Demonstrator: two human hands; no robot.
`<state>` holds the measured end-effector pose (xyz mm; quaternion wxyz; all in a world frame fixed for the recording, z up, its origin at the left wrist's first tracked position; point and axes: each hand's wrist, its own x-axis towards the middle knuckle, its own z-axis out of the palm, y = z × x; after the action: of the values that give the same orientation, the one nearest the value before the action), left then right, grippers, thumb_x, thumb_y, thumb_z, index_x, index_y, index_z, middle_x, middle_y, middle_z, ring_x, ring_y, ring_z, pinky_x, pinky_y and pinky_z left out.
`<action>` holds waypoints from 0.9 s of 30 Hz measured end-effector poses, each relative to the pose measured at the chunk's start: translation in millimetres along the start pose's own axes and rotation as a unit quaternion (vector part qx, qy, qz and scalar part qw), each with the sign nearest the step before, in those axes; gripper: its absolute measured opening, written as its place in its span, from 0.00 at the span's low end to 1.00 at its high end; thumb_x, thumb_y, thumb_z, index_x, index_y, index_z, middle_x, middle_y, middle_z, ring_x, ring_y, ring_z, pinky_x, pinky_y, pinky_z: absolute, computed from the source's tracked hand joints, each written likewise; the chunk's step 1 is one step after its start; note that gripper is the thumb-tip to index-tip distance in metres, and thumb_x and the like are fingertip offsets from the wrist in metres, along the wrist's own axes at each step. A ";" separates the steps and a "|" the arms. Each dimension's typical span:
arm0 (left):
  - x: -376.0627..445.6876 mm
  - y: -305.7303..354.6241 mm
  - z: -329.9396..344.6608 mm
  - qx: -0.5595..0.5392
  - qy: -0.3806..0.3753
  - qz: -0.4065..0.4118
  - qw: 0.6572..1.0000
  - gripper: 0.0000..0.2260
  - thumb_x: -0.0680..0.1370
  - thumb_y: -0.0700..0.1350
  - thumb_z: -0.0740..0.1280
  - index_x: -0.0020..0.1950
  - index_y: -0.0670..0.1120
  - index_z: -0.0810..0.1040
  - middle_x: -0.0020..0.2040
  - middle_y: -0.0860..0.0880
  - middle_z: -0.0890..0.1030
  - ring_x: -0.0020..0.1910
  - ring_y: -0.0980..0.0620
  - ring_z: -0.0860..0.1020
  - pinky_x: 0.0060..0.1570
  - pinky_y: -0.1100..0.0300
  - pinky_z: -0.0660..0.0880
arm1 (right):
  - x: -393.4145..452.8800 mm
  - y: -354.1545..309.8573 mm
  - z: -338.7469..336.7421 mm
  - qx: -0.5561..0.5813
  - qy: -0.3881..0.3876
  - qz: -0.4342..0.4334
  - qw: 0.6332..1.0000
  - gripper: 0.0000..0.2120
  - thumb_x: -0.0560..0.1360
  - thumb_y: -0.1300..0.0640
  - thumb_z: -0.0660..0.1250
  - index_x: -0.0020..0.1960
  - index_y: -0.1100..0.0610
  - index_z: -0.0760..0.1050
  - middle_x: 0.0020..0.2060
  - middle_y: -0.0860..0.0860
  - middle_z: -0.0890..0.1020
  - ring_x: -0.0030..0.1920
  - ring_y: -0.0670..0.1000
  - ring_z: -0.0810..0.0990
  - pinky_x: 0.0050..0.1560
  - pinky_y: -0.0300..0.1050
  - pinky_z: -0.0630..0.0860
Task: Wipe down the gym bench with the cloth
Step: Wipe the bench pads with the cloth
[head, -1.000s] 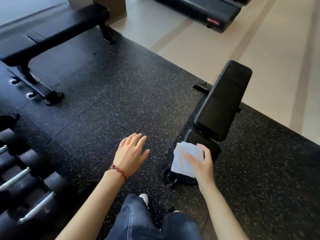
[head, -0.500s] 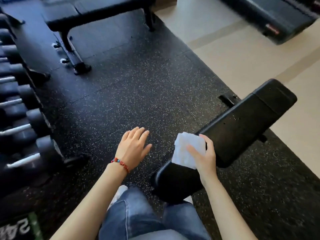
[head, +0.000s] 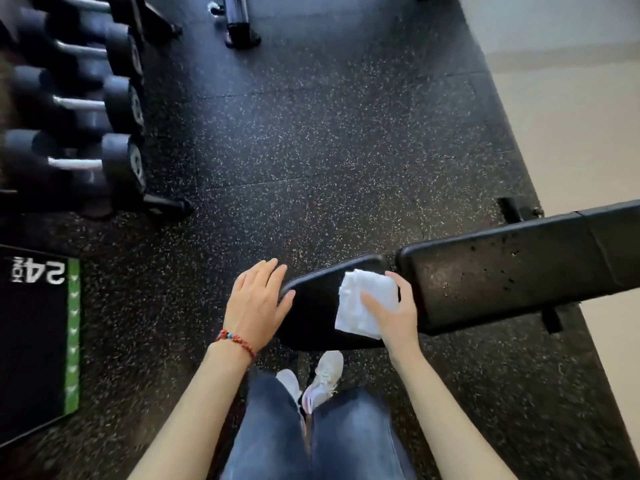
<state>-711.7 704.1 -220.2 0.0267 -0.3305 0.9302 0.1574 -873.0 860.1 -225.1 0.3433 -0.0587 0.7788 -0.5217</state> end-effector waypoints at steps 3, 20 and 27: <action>-12.1 -11.8 27.3 0.002 -0.004 -0.014 1.000 0.23 0.75 0.52 0.56 0.57 0.38 0.79 0.57 0.39 0.80 0.55 0.40 0.79 0.53 0.47 0.76 | 3.8 25.1 5.9 -0.029 -0.019 0.003 0.999 0.26 0.69 0.64 0.72 0.64 0.56 0.68 0.59 0.50 0.73 0.60 0.50 0.71 0.60 0.43 0.70; -31.6 -57.2 238.6 -0.007 0.016 -0.018 1.000 0.22 0.76 0.50 0.56 0.63 0.37 0.75 0.63 0.38 0.76 0.62 0.39 0.74 0.59 0.47 0.72 | 79.4 203.8 70.3 -0.125 -0.065 0.016 0.990 0.27 0.71 0.62 0.69 0.66 0.48 0.65 0.51 0.36 0.70 0.54 0.43 0.70 0.46 0.23 0.66; -21.0 -58.4 296.8 -0.007 0.047 -0.018 0.999 0.22 0.77 0.48 0.57 0.68 0.38 0.70 0.68 0.39 0.71 0.67 0.40 0.68 0.63 0.49 0.64 | 72.5 245.7 73.2 -0.311 0.023 -0.132 0.941 0.27 0.76 0.53 0.65 0.71 0.43 0.60 0.60 0.49 0.65 0.51 0.37 0.63 0.47 0.30 0.66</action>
<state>-675.0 766.3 -514.7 -0.0167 -0.3547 0.9231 0.1473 -818.7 881.2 -485.1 0.2183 -0.2525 0.8953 -0.2951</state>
